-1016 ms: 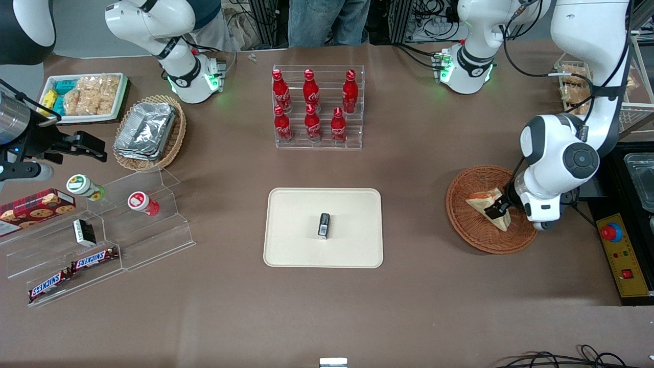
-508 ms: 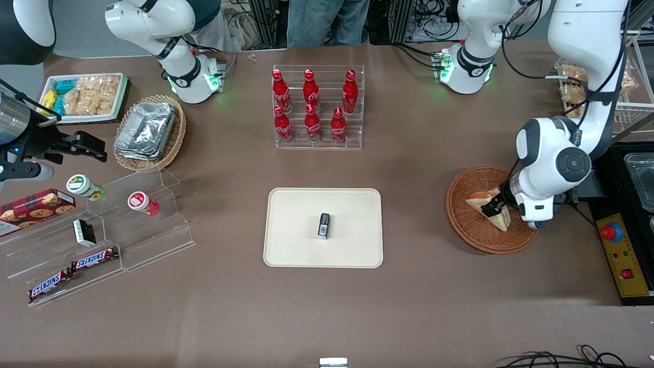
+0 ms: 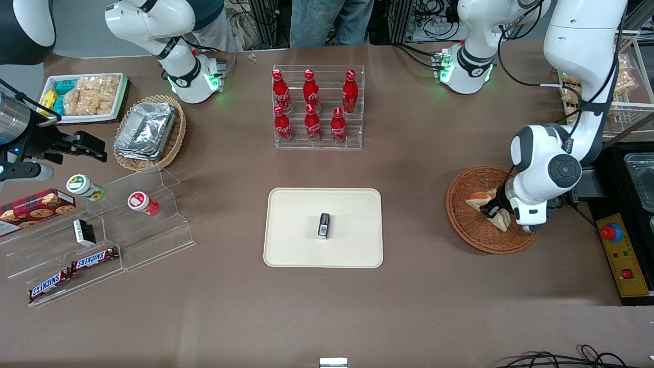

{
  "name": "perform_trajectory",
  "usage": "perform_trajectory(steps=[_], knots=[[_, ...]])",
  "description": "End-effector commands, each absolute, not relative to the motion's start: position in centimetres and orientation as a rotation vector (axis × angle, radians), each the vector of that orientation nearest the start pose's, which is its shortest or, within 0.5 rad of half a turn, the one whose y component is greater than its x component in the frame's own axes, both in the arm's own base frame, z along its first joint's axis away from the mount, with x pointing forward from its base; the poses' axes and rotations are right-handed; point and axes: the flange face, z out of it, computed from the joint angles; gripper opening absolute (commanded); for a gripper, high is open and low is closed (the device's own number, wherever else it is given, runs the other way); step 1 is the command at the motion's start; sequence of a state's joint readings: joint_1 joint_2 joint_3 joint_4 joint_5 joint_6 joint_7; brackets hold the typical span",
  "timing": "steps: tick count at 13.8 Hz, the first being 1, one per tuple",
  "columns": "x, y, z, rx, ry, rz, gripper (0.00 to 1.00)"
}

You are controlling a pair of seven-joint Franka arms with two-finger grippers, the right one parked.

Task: Place sandwich from basket to tray
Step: 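Close the left gripper on the wrapped sandwich in the basket, then lift the sandwich and carry it with the left gripper to the white tray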

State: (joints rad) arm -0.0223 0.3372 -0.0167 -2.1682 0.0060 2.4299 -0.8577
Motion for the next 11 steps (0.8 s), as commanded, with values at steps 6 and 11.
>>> perform_trajectory(steps=[6,11], knots=[[56.2,-2.8,30.4,-2.887,-1.144,0.039,0.00],[57.8,-5.9,38.8,-2.969,-0.810,0.158,0.00]])
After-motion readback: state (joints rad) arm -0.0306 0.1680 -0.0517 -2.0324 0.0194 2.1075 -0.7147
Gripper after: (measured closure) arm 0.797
